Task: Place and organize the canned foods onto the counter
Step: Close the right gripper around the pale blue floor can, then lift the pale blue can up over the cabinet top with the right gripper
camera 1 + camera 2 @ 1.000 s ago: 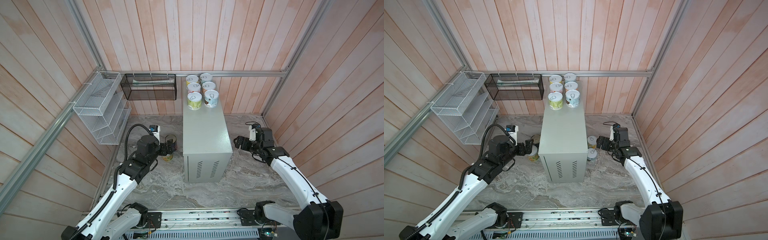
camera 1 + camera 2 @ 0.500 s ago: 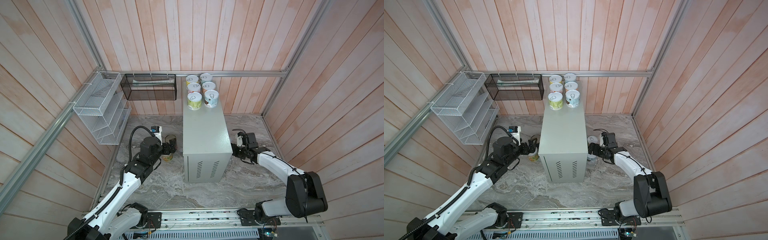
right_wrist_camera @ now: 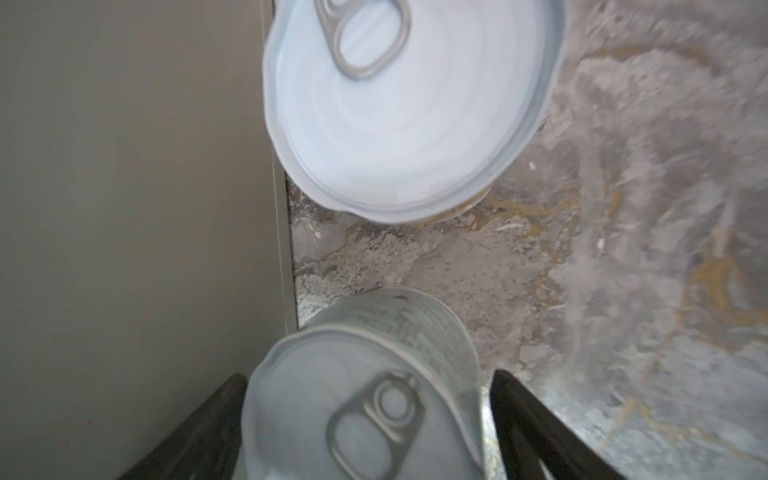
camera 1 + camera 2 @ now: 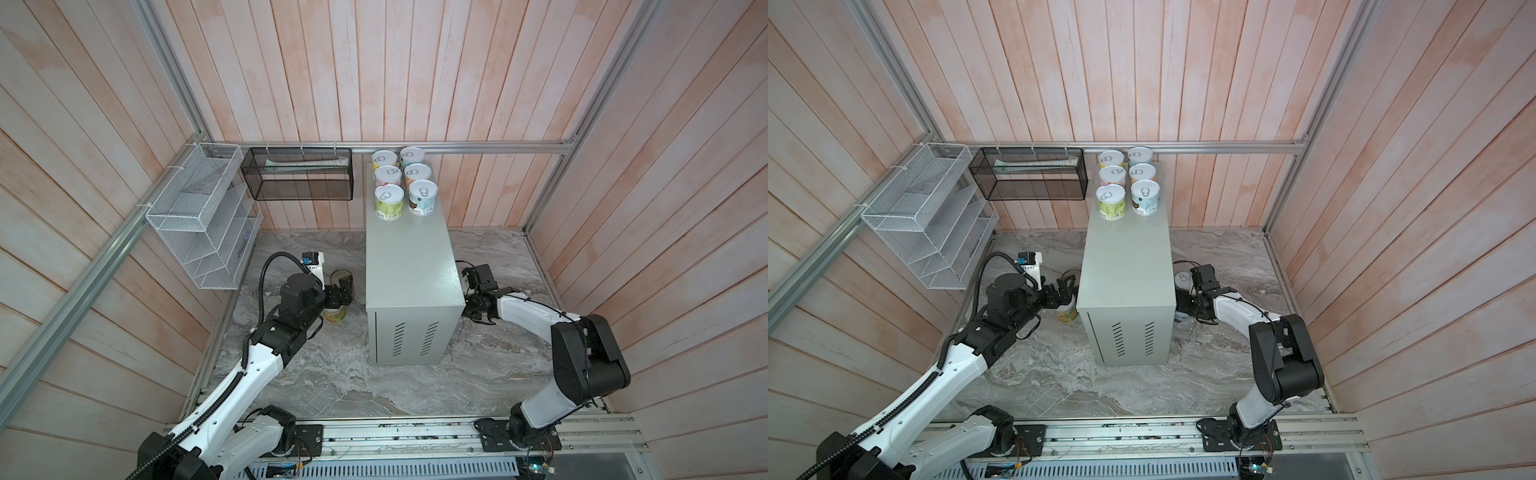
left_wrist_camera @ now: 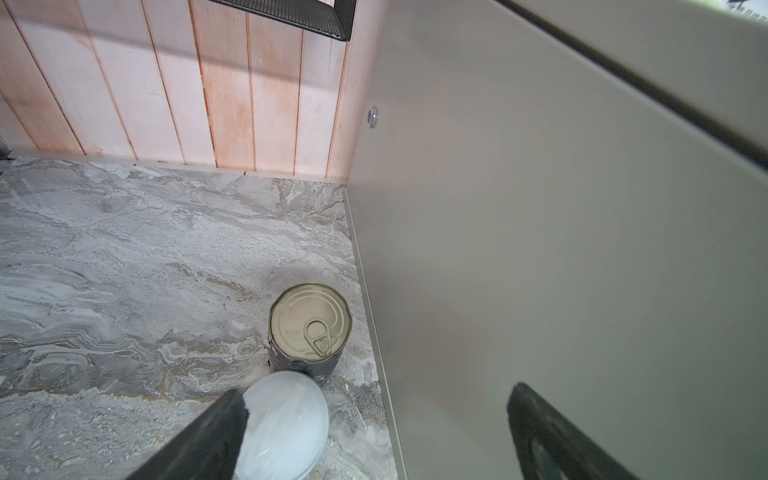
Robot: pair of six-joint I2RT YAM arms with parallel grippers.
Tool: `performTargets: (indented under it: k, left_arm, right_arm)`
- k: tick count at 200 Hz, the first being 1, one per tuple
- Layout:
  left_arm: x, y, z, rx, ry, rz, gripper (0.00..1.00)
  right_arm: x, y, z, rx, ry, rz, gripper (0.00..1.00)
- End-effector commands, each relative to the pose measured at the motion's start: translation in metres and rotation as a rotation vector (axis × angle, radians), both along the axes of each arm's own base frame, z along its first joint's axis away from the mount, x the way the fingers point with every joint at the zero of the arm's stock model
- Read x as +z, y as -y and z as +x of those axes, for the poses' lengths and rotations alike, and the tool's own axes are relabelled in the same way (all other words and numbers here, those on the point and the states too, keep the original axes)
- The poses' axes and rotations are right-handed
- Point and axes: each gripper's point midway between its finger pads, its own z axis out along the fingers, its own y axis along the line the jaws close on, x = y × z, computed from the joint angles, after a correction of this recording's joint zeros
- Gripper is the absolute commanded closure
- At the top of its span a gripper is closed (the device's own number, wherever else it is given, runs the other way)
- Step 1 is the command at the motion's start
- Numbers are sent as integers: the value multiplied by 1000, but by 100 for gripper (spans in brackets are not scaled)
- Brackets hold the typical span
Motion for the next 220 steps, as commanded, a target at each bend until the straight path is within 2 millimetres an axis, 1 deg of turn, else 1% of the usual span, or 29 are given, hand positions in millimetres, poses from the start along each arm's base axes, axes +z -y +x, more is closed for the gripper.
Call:
performTargets:
  k: [1,19,43,65,82,106,129,149,194,207,217,220]
  left_arm:
    - [-5,0,1,-3,-5,-9,0]
    - [-5,-1,2,1,-5,-9,0]
    - [-4,0,2,-2,-1,-13,0]
    - [-6,1,3,-1,-6,-14,0]
    - [-8,1,4,1,-12,-14,0]
    - [-11,2,4,0,-19,-20,0]
    - [-11,2,3,-2,-21,-24,0]
    - [-12,2,3,-2,-23,-24,0]
    - [-15,3,3,-7,-31,-27,0]
    - [-15,3,3,-7,-28,-28,0]
    - [-15,3,3,-8,-29,-28,0]
    - [-16,3,3,-8,-30,-28,0]
  right_arm:
    - [-16,22,-4,-48,-45,-131,13]
    - [-20,35,-7,-82,-57,-195,13]
    - [-16,52,-9,-139,-42,-266,13]
    - [-11,61,-11,-165,-23,-302,13]
    - [-12,65,-13,-172,-28,-323,13]
    - [-13,66,-17,-168,-29,-333,12]
    - [-11,61,-22,-148,-17,-309,12]
    - [-14,59,-26,-140,-20,-302,12]
    - [-20,58,-34,-139,-40,-294,18]
    - [-20,59,-35,-138,-40,-295,24]
    - [-20,59,-35,-138,-38,-296,25]
    - [-21,59,-36,-138,-41,-297,27]
